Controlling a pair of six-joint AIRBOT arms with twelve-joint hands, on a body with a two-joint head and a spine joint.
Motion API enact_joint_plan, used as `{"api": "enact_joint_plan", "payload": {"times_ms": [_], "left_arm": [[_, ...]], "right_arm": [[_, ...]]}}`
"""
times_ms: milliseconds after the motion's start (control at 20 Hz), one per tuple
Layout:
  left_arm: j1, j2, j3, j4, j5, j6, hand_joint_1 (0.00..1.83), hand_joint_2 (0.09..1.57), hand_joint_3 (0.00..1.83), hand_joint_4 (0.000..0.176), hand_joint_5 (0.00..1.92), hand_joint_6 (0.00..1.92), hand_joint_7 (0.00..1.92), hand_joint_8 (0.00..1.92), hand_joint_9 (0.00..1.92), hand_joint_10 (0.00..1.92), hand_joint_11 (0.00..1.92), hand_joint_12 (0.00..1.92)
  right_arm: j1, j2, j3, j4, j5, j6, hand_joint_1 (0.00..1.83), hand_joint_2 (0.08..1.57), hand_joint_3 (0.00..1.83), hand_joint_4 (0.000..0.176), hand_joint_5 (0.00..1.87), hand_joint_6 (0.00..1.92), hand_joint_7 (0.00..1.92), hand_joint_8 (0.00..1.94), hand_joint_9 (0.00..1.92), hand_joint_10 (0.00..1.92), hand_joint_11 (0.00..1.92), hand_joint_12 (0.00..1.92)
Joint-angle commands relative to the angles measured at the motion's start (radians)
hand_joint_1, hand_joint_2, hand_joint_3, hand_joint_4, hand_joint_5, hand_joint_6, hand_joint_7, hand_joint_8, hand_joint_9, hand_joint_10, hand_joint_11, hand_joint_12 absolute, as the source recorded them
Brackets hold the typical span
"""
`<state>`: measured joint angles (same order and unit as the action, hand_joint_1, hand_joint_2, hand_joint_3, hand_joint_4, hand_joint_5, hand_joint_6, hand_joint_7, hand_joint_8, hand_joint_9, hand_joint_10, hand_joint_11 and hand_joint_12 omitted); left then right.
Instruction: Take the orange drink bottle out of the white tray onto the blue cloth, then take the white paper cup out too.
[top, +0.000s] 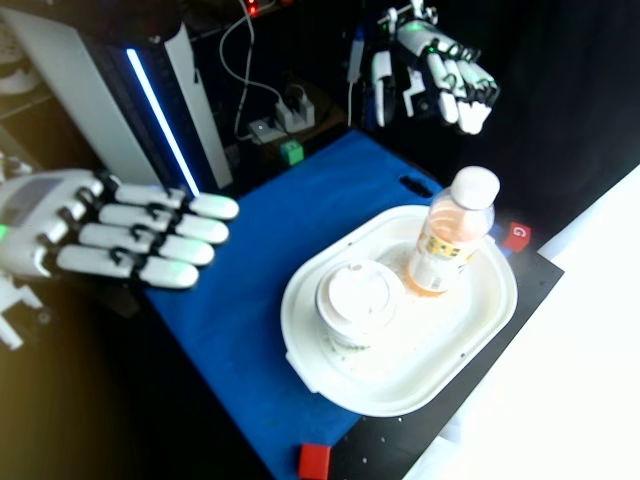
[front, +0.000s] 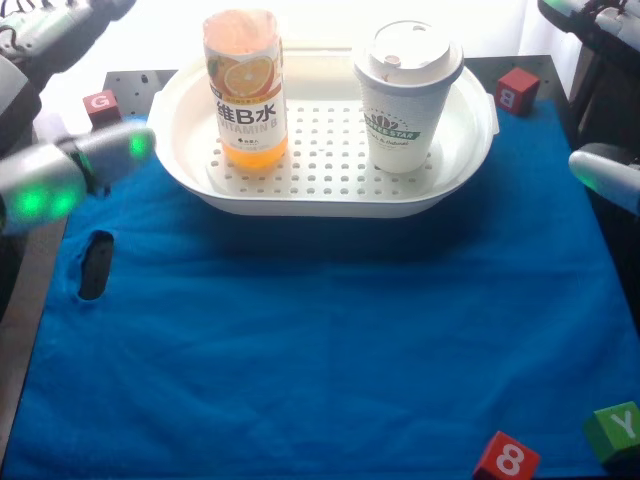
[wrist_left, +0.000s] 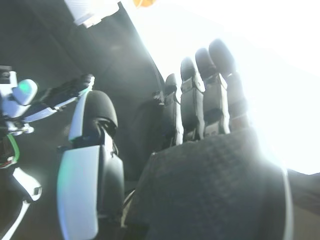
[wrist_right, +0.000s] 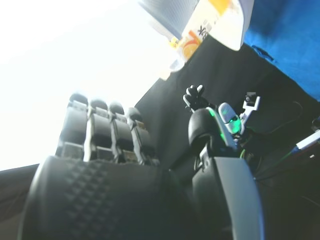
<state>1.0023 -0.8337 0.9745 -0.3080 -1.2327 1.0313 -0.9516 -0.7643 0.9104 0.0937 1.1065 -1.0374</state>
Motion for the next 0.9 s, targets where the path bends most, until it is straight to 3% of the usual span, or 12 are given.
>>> {"api": "enact_joint_plan", "payload": {"times_ms": [0,100,300,350,400,500,550,600,650,750,800,850], "left_arm": [[-0.01,-0.002,0.011,-0.009,-0.133,-0.013,0.22,1.32,0.0,0.047,0.0,0.0,0.0,0.0,0.0,0.0,0.0,0.45],[-0.013,-0.02,0.026,-0.034,-0.134,-0.024,0.21,1.26,0.0,0.08,0.0,0.0,0.0,0.0,0.0,0.0,0.0,0.39],[-0.033,-0.072,0.081,-0.101,-0.066,-0.048,0.37,1.19,0.0,0.074,0.0,0.0,0.0,0.0,0.0,0.0,0.0,0.34],[-0.043,-0.094,0.108,-0.112,-0.04,-0.069,0.42,1.16,0.0,0.085,0.0,0.0,0.0,0.0,0.0,0.0,0.0,0.3],[-0.053,-0.113,0.13,-0.121,-0.016,-0.084,0.48,1.14,0.0,0.105,0.0,0.0,0.0,0.0,0.0,0.0,0.0,0.48],[-0.095,-0.164,0.188,-0.138,0.063,-0.092,0.51,1.11,0.0,0.122,0.0,0.0,0.0,0.0,0.02,0.01,0.0,1.01],[-0.123,-0.194,0.221,-0.149,0.111,-0.092,0.54,1.11,0.0,0.12,0.0,0.0,0.0,0.0,0.0,0.0,0.0,1.04],[-0.157,-0.233,0.267,-0.16,0.177,-0.1,0.53,1.11,0.0,0.1,0.0,0.0,0.0,0.0,0.02,0.0,0.0,0.95],[-0.172,-0.25,0.289,-0.165,0.201,-0.102,0.54,1.12,0.0,0.097,0.0,0.0,0.0,0.0,0.02,0.0,0.0,0.74],[-0.212,-0.281,0.33,-0.165,0.244,-0.106,0.52,1.1,0.0,0.095,0.0,0.0,0.0,0.0,0.0,0.0,0.0,0.69],[-0.238,-0.291,0.346,-0.156,0.259,-0.104,0.53,1.09,0.0,0.12,0.0,0.0,0.0,0.0,0.0,0.0,0.0,0.84],[-0.261,-0.3,0.36,-0.151,0.28,-0.097,0.53,1.07,0.0,0.12,0.0,0.0,0.0,0.0,0.0,0.0,0.0,0.87]], "right_arm": [[0.016,-0.001,0.003,0.012,0.127,-0.001,0.36,1.34,0.03,0.0,0.0,0.0,0.0,0.0,0.0,0.0,0.0,0.0],[0.018,-0.007,0.007,0.015,0.127,-0.001,0.39,1.34,0.02,0.0,0.0,0.0,0.0,0.0,0.0,0.0,0.0,0.0],[0.023,-0.017,0.013,0.021,0.127,-0.001,0.33,1.35,0.02,0.0,0.0,0.0,0.0,0.0,0.0,0.0,0.0,0.0],[0.023,-0.022,0.016,0.021,0.127,-0.001,0.3,1.35,0.01,0.0,0.0,0.0,0.0,0.0,0.0,0.0,0.0,0.0],[0.023,-0.028,0.019,0.021,0.127,-0.001,0.31,1.35,0.01,0.0,0.0,0.0,0.0,0.0,0.0,0.0,0.0,0.0],[0.023,-0.038,0.024,0.023,0.126,-0.001,0.33,1.35,0.01,0.0,0.0,0.0,0.0,0.0,0.0,0.0,0.0,0.0],[0.023,-0.038,0.024,0.023,0.123,-0.001,0.34,1.35,0.01,0.0,0.0,0.0,0.0,0.0,0.0,0.0,0.0,0.0],[0.023,-0.038,0.025,0.023,0.12,-0.001,0.37,1.34,0.0,0.0,0.0,0.0,0.0,0.0,0.0,0.0,0.0,0.0],[0.023,-0.038,0.026,0.023,0.119,-0.001,0.37,1.33,0.0,0.0,0.0,0.0,0.0,0.0,0.0,0.0,0.0,0.0],[0.022,-0.038,0.026,0.023,0.115,-0.001,0.39,1.33,0.0,0.0,0.0,0.0,0.0,0.0,0.0,0.0,0.0,0.0],[0.022,-0.038,0.026,0.023,0.114,-0.001,0.42,1.33,0.0,0.0,0.0,0.0,0.0,0.0,0.0,0.0,0.0,0.0],[0.022,-0.038,0.026,0.023,0.113,-0.001,0.45,1.33,0.0,0.0,0.0,0.0,0.0,0.0,0.0,0.0,0.0,0.0]]}}
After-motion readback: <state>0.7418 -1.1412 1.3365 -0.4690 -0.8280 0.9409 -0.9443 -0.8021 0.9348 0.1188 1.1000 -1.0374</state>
